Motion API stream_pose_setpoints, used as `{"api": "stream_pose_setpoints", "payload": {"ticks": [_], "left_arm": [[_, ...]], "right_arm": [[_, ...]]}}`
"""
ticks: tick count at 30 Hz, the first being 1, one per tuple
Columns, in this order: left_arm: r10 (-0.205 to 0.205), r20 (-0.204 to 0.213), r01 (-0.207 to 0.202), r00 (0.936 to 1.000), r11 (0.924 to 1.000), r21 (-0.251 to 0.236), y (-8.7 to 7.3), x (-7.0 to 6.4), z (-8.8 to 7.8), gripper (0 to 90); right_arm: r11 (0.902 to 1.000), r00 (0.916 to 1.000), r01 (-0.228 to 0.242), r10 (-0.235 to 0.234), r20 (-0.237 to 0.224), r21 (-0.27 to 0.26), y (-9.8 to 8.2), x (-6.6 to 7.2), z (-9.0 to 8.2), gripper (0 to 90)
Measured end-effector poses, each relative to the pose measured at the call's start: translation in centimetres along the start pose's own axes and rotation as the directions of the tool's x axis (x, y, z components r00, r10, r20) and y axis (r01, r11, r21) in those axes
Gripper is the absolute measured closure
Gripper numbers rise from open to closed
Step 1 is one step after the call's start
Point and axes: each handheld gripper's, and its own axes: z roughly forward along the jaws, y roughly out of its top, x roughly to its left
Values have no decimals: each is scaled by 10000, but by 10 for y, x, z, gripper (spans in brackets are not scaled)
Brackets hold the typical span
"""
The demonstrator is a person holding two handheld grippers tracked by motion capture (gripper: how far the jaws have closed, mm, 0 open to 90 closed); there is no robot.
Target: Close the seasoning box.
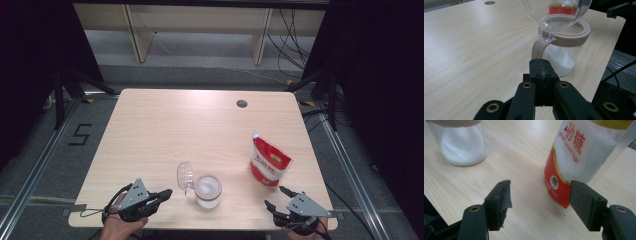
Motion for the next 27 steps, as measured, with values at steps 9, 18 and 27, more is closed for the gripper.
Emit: {"api": "stream_pose_setpoints", "payload": {"ticks": [9, 18, 27], "left_arm": [[-285, 155, 286, 9995, 9996, -28, 3, -3, 2, 892], [65, 189, -65, 9998, 10000, 27, 14, -4, 4, 892], [164, 244, -165, 9996, 9999, 19, 27, -4, 8, 892]], "right_arm": [[10000, 10000, -39, 39, -22, 57, -1, 2, 0, 347], [9999, 9998, 86, -85, -159, 80, -1, 3, 0, 345], [9999, 9997, 110, -109, -237, 79, -1, 4, 1, 342]]}}
